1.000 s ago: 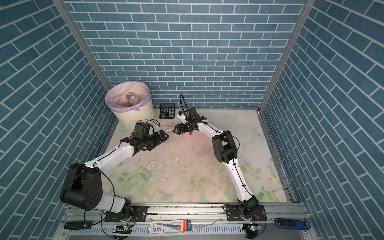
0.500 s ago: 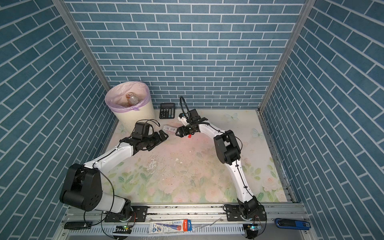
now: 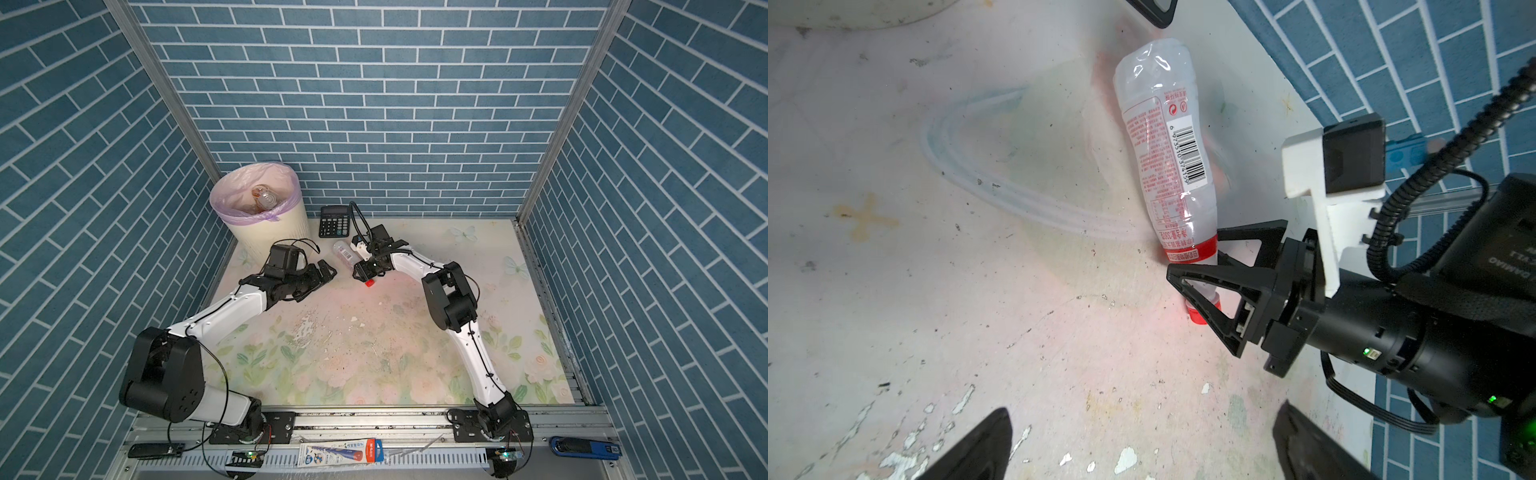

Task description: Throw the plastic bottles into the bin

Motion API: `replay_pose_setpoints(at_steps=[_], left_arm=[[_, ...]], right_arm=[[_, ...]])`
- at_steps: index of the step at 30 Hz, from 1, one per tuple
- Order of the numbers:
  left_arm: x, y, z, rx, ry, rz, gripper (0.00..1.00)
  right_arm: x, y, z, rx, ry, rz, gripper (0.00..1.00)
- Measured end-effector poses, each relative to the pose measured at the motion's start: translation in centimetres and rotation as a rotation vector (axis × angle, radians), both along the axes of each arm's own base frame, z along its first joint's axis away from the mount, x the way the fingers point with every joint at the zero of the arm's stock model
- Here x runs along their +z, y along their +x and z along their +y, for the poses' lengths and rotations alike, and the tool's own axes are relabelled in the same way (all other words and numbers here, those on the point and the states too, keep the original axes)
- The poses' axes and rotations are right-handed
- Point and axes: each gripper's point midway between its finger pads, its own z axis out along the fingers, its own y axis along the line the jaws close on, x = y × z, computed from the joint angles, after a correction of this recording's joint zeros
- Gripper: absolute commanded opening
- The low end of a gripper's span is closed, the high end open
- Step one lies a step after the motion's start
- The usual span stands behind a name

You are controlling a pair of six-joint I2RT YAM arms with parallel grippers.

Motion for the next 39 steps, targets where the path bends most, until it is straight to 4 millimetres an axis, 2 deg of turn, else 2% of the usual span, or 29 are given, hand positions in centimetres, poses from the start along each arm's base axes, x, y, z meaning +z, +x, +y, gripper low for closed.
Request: replay_pose_setpoints(at_steps=[6, 10, 18, 21, 25, 31, 35, 39], left_arm=[[0.0, 0.0, 0.0, 0.000, -0.001, 0.001, 0.99], [0.0, 0.0, 0.0, 0.004, -0.007, 0.004, 0.99], [0.6, 0.8, -0.8, 0.042, -0.095, 0.004, 0.99], [0.3, 1.7, -1.3, 0.067, -0.142, 0.007, 0.99], [0.1, 3.1, -2.2, 0.081, -0.172, 0.021, 0.99], [2.8, 5.9, -4.3, 0.064, -0.212, -0.046, 0.99], [4.9, 7.2, -6.2, 0.036, -0.225, -0.100, 0.99], [5.6, 7.5, -7.5, 0.018, -0.219, -0.126, 0.92]], right_arm=[[-0.3, 0.2, -0.3, -0.014, -0.027, -0.014, 0.40], [-0.2, 0.3, -0.4, -0.026, -0.029, -0.027, 0.29], [0.5, -1.7, -2.7, -0.047, -0.065, -0.025, 0.25], [2.0, -2.8, -3.5, -0.057, -0.057, -0.028, 0.25], [5.4, -3.8, -4.2, -0.072, -0.010, -0.057, 0.25], [9.6, -5.7, -4.8, -0.074, 0.052, -0.103, 0.24], [10.8, -7.0, -4.7, -0.061, 0.071, -0.109, 0.24], [11.1, -8.0, -4.5, -0.052, 0.083, -0.099, 0.24]])
